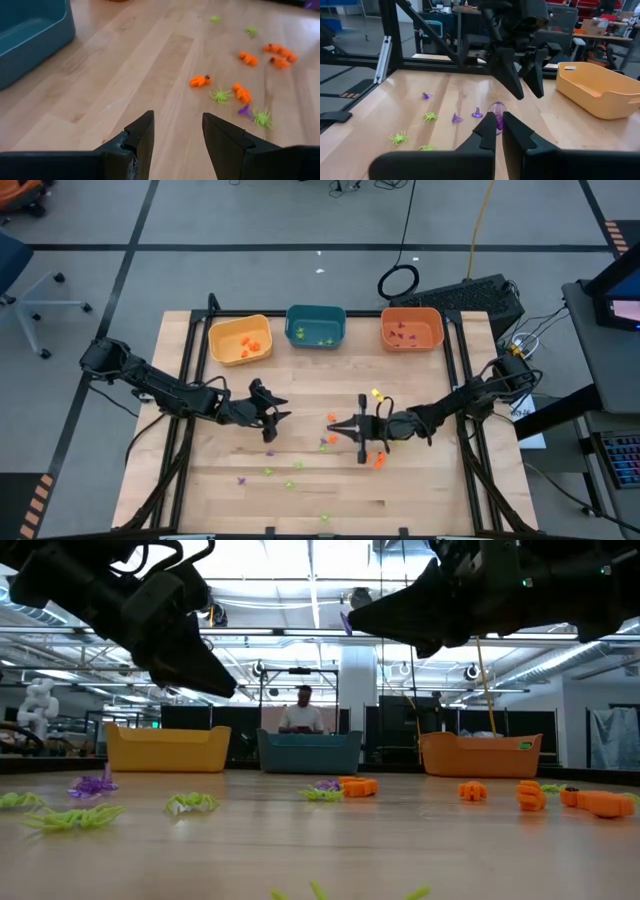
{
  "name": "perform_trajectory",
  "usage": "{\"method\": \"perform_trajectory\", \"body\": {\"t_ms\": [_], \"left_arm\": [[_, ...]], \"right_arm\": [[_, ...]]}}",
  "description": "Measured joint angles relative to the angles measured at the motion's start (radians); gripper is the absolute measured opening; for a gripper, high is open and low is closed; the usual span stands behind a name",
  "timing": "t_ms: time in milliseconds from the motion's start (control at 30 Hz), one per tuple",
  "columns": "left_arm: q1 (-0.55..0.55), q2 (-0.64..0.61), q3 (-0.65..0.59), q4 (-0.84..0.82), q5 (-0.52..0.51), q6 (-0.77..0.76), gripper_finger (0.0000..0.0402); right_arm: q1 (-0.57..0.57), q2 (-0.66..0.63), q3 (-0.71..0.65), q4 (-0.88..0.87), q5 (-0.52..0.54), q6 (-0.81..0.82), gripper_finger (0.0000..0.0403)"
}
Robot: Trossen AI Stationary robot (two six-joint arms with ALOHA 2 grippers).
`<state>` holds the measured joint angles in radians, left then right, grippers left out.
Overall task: Sort Halloween decoration
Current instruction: Put the violet witch hat toy into the orange bin
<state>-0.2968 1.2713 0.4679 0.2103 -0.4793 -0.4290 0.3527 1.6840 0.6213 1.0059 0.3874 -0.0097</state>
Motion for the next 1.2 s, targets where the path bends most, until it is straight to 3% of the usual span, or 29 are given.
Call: {"method": "perform_trajectory", "body": {"t_ms": [733, 1200], "left_arm": [[0.000, 0.000, 0.000, 0.018, 0.000, 0.000, 0.0166], [0.000, 0.000, 0.000, 0.017, 0.000, 0.000, 0.0166]], "right_arm": [[0.000, 0.001, 0.000, 0.008, 0.001, -0.047, 0.0000], [0.000, 0.001, 0.000, 0.015, 0.003, -0.325, 0.0000]]}}
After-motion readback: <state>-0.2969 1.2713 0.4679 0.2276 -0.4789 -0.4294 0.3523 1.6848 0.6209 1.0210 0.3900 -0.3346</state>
